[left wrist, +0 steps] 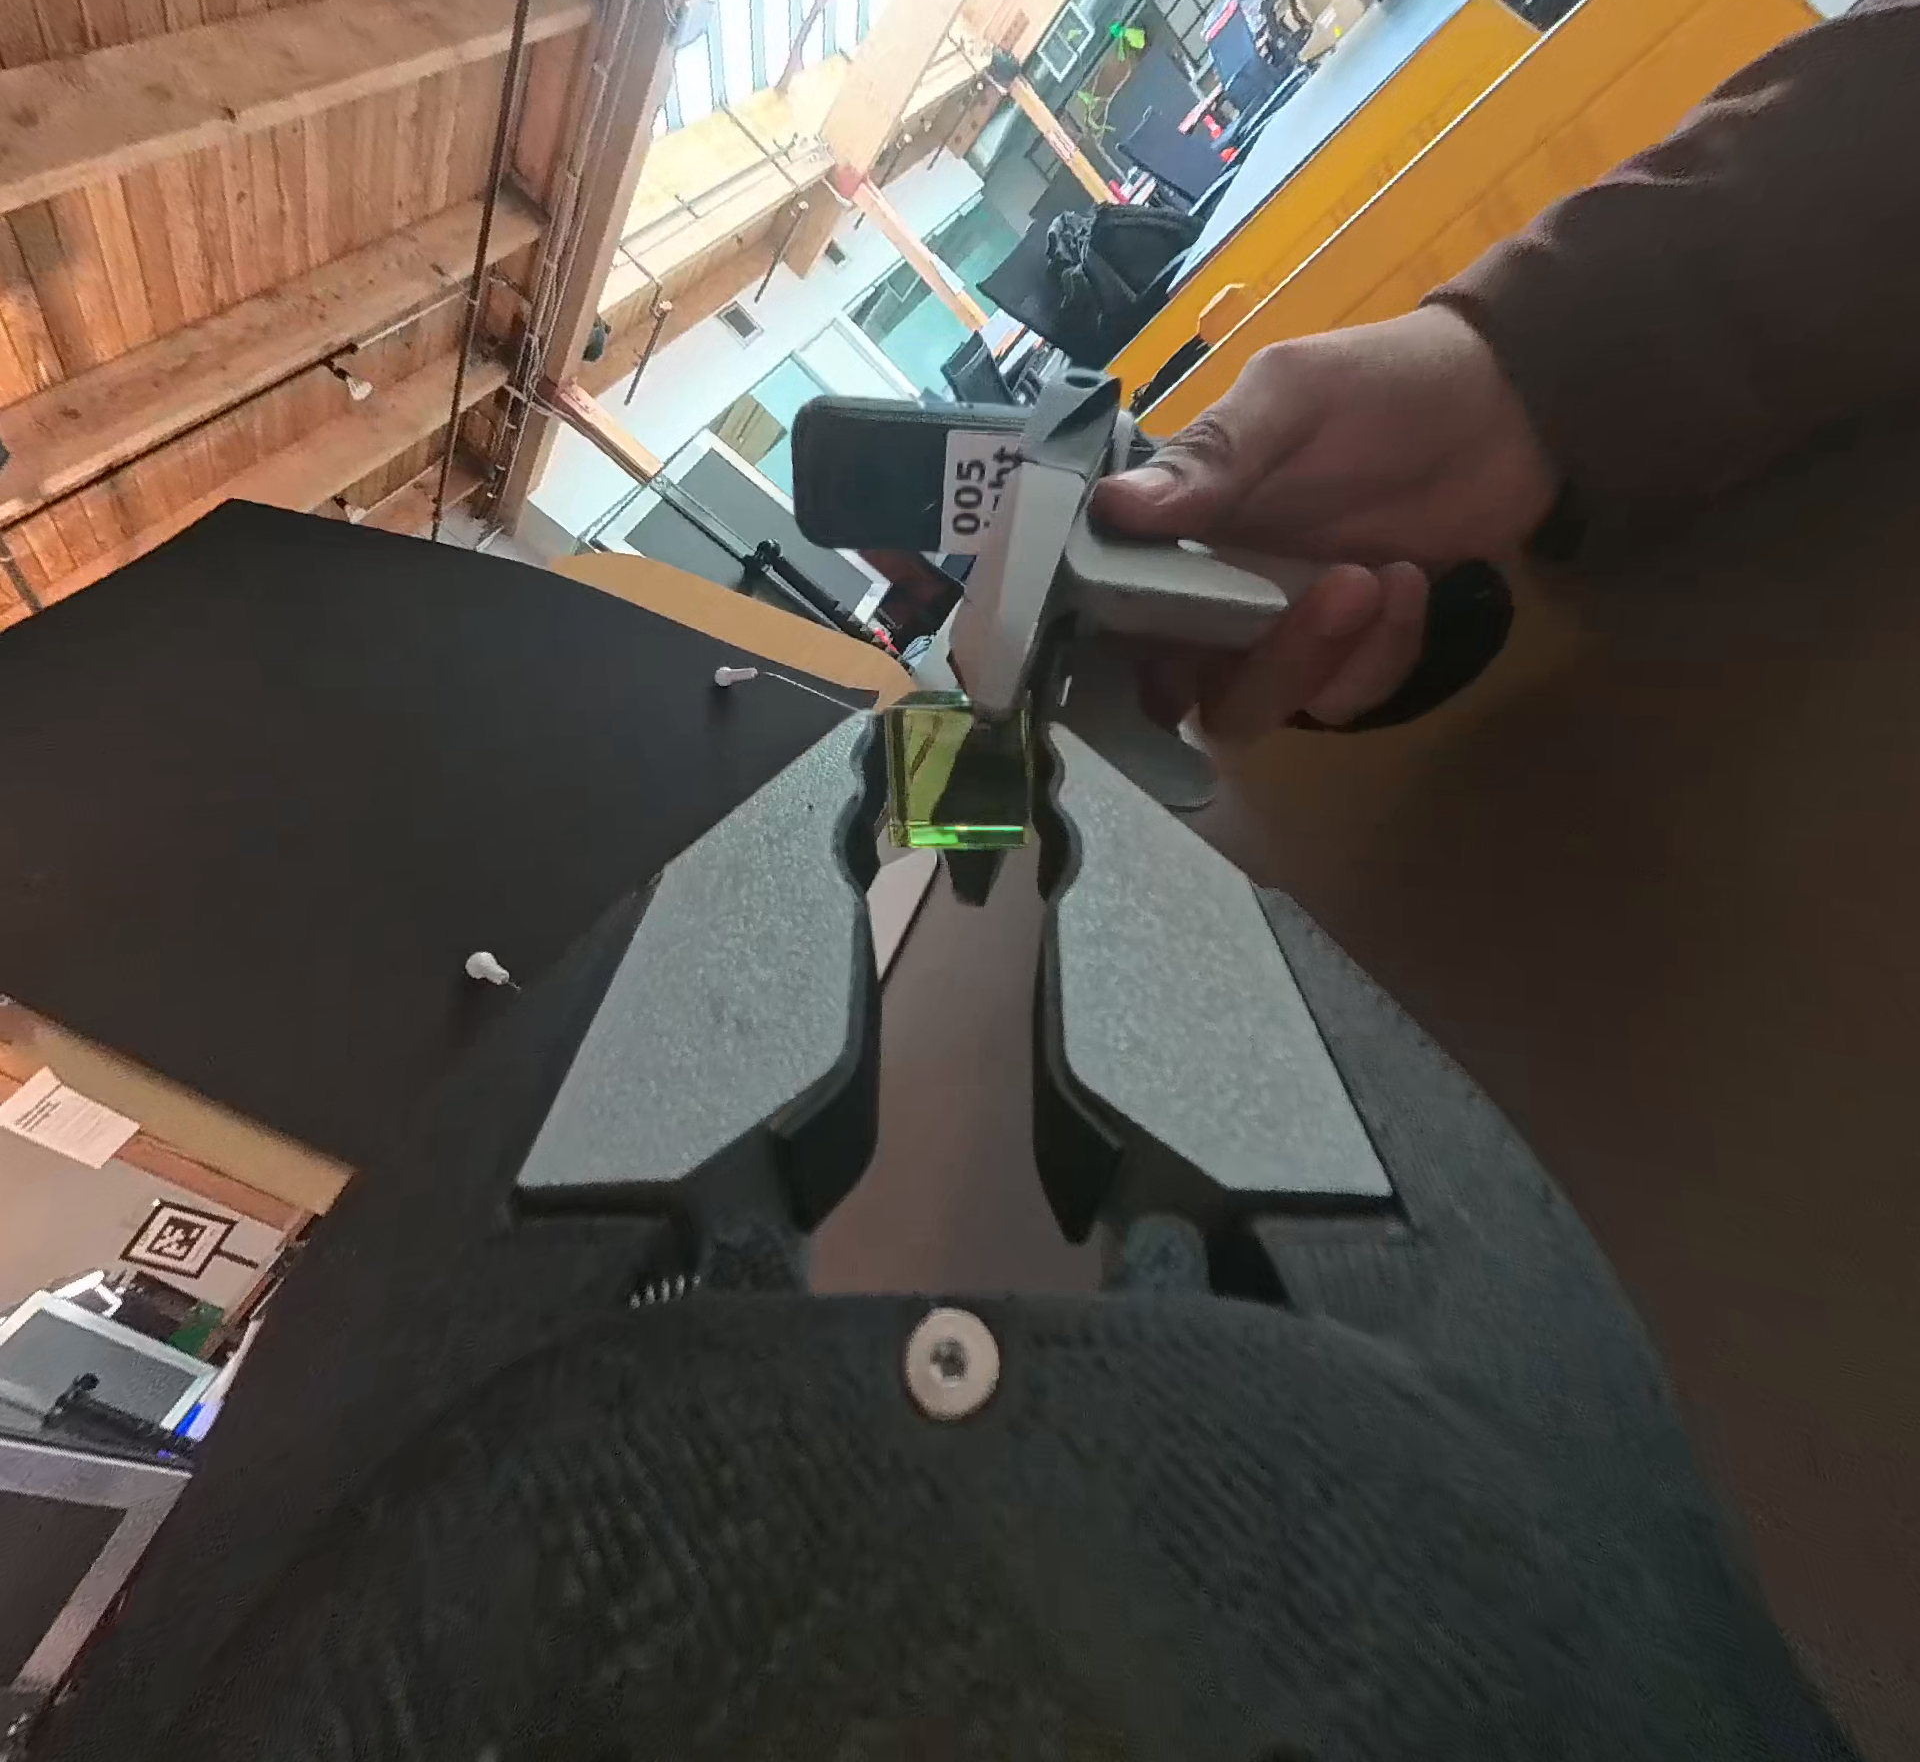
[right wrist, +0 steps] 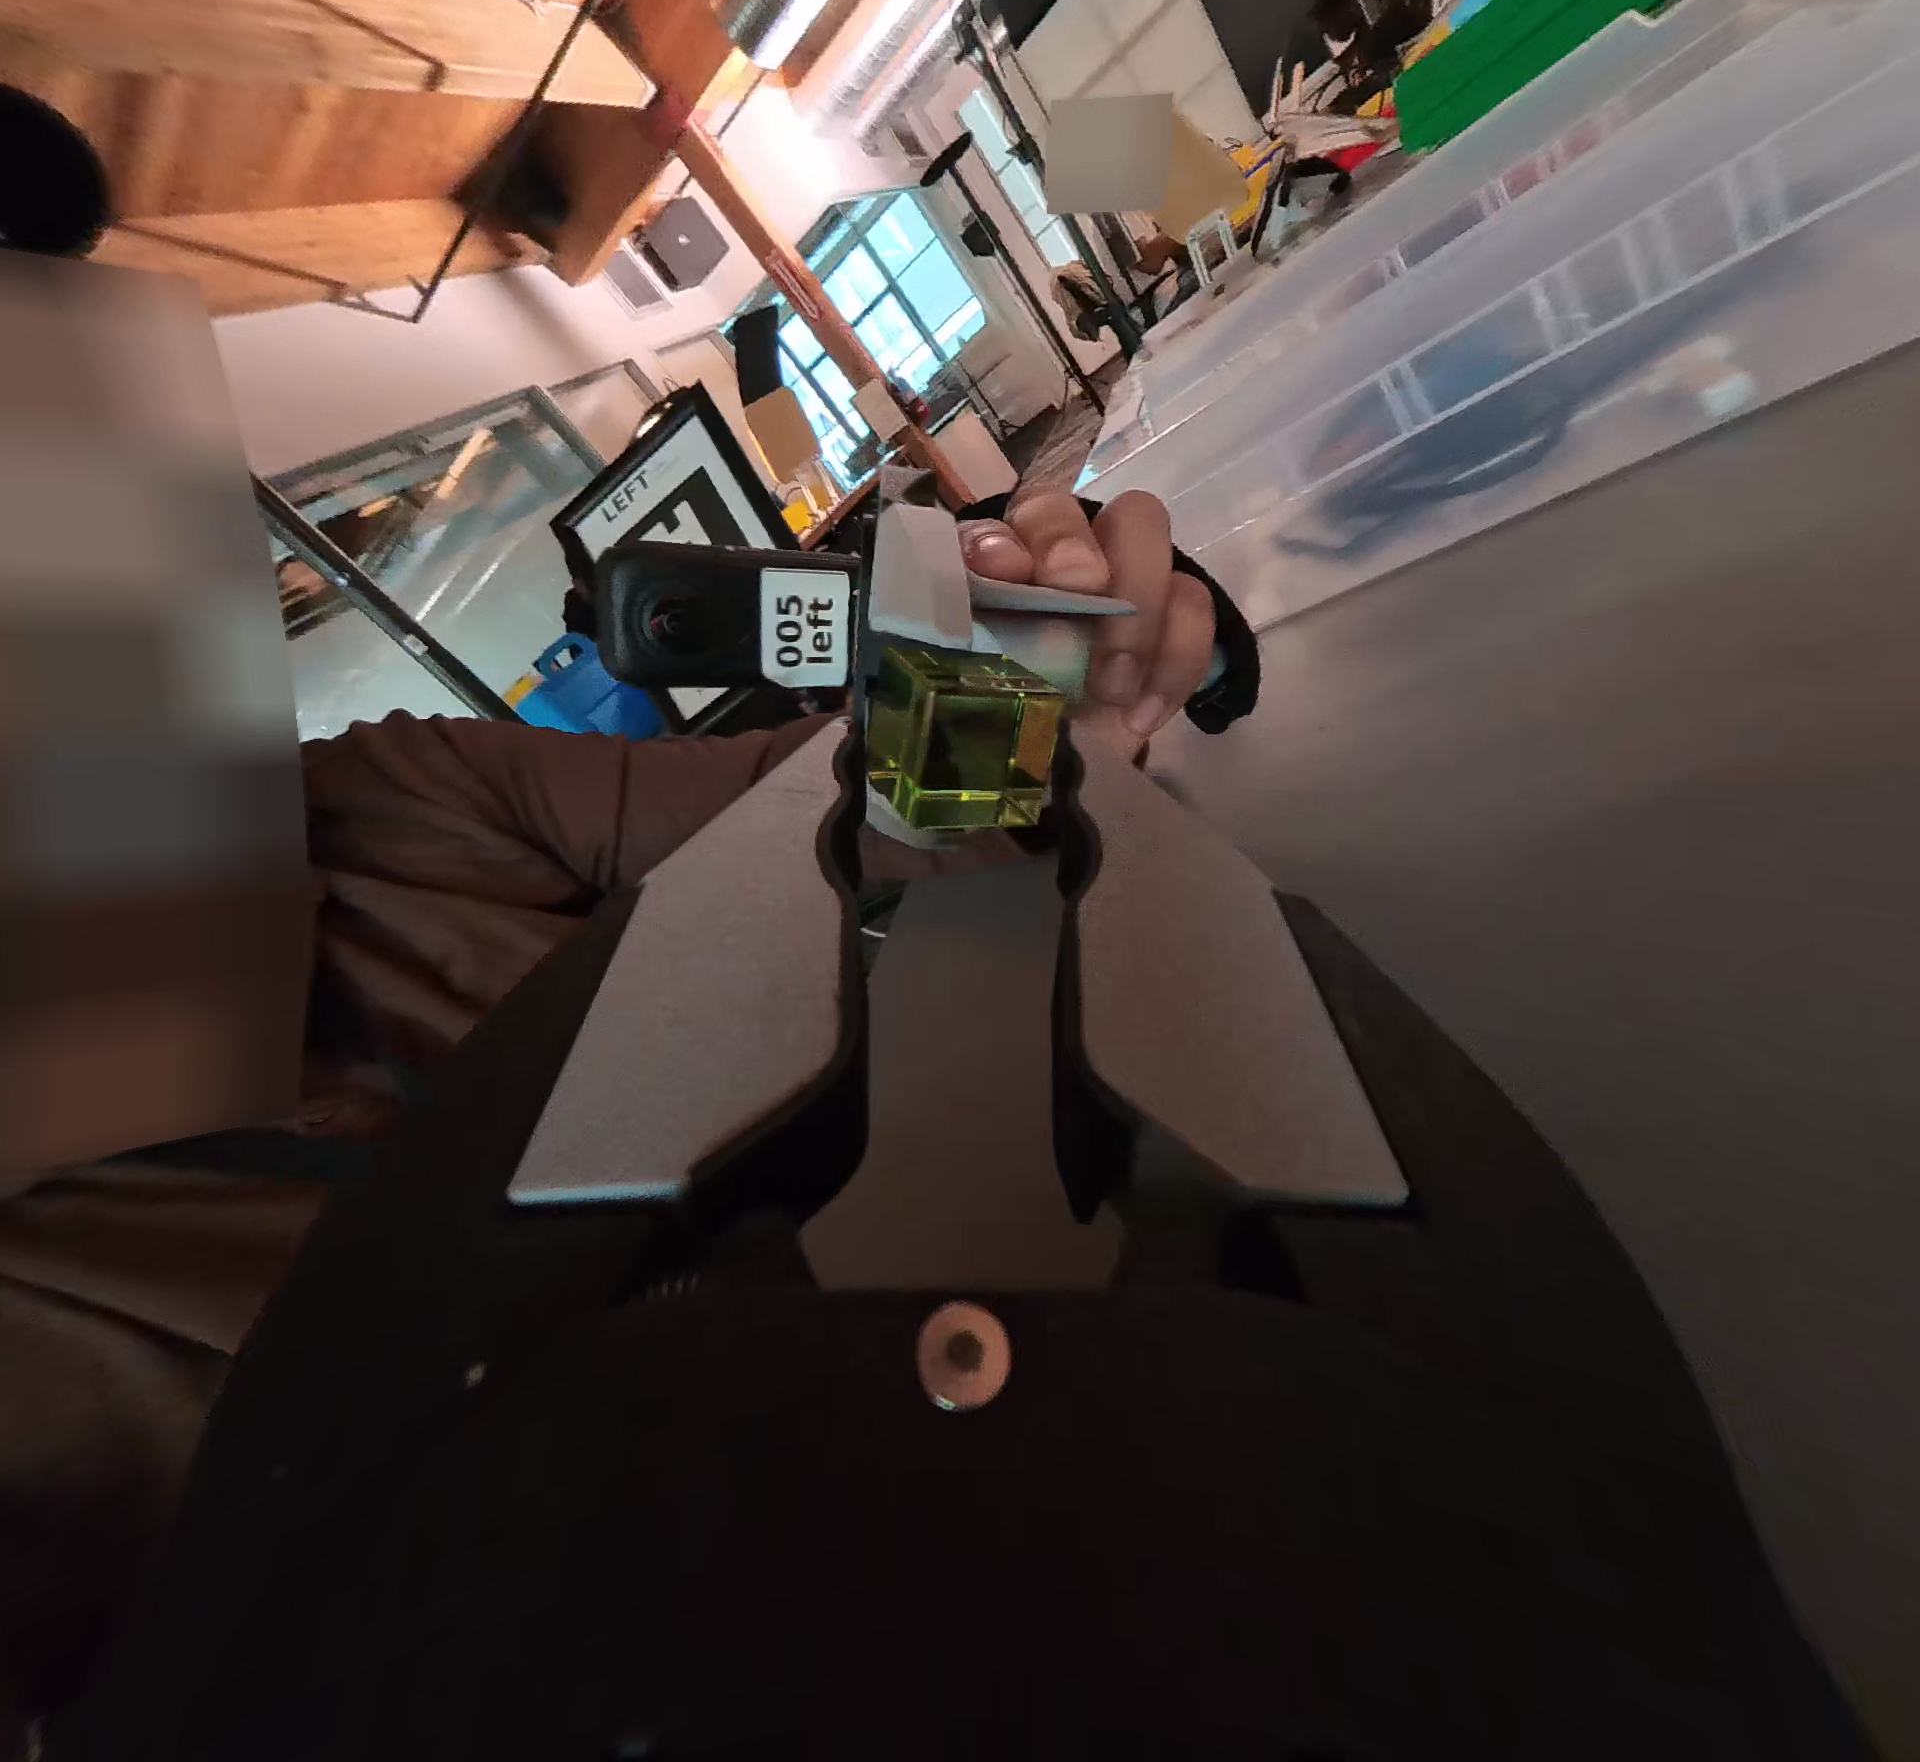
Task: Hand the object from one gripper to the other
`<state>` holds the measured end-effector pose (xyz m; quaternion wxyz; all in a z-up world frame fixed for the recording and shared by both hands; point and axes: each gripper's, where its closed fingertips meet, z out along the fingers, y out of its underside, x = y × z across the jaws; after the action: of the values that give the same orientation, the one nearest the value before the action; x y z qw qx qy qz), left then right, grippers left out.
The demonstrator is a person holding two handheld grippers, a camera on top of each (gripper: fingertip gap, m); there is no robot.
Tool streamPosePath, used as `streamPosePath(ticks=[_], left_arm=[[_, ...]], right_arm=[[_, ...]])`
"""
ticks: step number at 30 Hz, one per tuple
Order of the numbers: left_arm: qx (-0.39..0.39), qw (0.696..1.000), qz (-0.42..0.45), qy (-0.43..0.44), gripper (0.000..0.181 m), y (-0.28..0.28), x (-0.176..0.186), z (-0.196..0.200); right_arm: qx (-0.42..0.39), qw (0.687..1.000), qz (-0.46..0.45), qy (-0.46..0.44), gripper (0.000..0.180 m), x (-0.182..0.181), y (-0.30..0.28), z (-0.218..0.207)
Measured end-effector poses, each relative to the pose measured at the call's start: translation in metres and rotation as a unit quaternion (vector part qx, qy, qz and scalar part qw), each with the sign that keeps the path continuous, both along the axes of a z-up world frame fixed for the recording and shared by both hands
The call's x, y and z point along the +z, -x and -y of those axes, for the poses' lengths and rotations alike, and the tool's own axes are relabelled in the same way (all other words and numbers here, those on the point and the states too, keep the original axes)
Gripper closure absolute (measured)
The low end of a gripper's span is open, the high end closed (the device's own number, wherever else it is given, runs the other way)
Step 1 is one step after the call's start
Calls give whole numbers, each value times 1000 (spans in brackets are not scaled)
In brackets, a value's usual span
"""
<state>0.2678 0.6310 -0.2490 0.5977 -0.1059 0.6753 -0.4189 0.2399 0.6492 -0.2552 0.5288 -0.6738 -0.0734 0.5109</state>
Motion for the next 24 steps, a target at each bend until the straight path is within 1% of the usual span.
streamPosePath(ticks=[2,4,7,9,12,14,15,16,17,18,19,21,22,23,24], left_arm=[[0,1000,-1,1,156,0,0,0],[10,1000,-6,-4,157,-2,-2,-2],[31,999,6,-14,157,-5,-5,-5],[49,999,21,-5,157,-5,-3,-8],[42,998,3,54,154,-4,3,-11],[17,991,-34,127,152,-3,7,-17],[-4,984,-64,169,150,-2,7,-19],[-28,972,-102,211,150,-2,4,-19],[-52,956,-141,252,148,-2,1,-19],[-69,937,-178,291,143,-3,-3,-20],[-77,918,-211,327,133,-5,-7,-23],[-94,880,-263,385,121,-9,-14,-25],[-107,859,-284,412,116,-10,-15,-26],[-122,839,-302,436,114,-10,-16,-26],[-141,820,-316,456,114,-9,-15,-25]], right_arm=[[-1,1000,-1,0,150,1,-2,1],[-21,1000,14,-6,156,1,-8,0],[-53,997,61,-16,154,0,-12,-3],[-71,993,90,-30,154,2,-13,-3],[-120,983,130,-49,154,6,-24,-6],[-169,967,182,-64,156,7,-38,-7],[-196,952,225,-68,157,6,-45,-7],[-225,931,278,-73,156,4,-52,-7],[-253,902,339,-82,155,3,-58,-7],[-274,867,405,-100,156,4,-61,-6],[-285,824,473,-126,156,5,-60,-5],[-290,740,581,-176,156,6,-53,-6],[-291,715,607,-187,155,5,-49,-8],[-284,707,616,-197,156,4,-43,-10],[-270,710,618,-203,156,1,-35,-11]])
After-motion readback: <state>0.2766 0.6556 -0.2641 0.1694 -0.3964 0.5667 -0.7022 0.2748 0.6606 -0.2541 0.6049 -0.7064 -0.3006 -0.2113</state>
